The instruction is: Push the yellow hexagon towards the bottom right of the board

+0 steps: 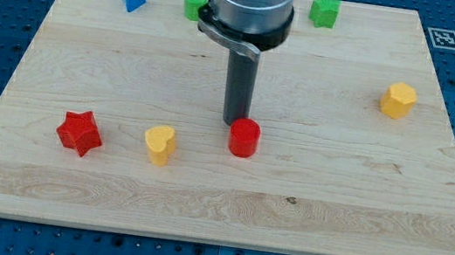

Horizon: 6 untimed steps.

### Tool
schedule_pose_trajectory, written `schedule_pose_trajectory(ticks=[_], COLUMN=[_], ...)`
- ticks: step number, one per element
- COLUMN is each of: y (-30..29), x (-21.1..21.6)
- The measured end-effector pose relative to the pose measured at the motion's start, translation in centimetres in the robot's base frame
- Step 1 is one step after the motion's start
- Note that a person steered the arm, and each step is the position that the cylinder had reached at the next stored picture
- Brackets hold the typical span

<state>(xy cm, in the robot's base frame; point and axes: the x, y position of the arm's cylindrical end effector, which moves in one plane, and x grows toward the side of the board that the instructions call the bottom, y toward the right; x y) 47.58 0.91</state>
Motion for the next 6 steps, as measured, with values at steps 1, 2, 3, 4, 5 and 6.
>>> schedule_pose_trajectory(ticks=[1,2,3,4,5,6], y=[0.7,0.7,1.0,3.5,8.0,12.7], x=[1.8,0.6,-3.6,-7.3,-9.6,-12.1])
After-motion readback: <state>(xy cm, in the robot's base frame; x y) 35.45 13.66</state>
